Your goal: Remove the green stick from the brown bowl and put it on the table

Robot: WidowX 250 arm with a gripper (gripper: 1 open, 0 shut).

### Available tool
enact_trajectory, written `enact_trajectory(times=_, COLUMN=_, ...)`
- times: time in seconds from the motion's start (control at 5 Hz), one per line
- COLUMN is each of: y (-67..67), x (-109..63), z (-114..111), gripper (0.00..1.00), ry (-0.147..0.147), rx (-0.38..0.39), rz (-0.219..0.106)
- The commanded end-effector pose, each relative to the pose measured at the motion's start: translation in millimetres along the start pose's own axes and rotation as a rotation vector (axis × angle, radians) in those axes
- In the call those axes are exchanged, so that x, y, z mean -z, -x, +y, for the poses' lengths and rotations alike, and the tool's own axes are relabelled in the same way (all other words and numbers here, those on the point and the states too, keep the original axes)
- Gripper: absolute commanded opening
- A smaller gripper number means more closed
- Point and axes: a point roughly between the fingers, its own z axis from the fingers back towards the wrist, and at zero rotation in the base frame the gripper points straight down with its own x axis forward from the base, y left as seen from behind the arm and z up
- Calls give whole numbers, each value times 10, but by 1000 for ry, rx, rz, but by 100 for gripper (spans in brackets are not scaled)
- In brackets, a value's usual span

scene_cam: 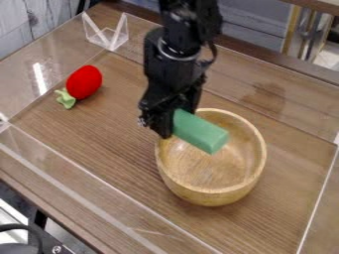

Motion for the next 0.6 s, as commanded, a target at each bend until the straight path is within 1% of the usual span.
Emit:
enact_trajectory(times=0.0, y=-42, x=-75, z=-96, gripper=0, ry=35, rx=26, rz=5)
enact_trajectory(times=0.2, y=-59, x=-78, z=-147, gripper=0, ry=38, rx=59, rz=14)
enact_trajectory(times=0.4, y=-107, x=-160, z=-113, gripper=0, ry=37, rx=50, rz=23)
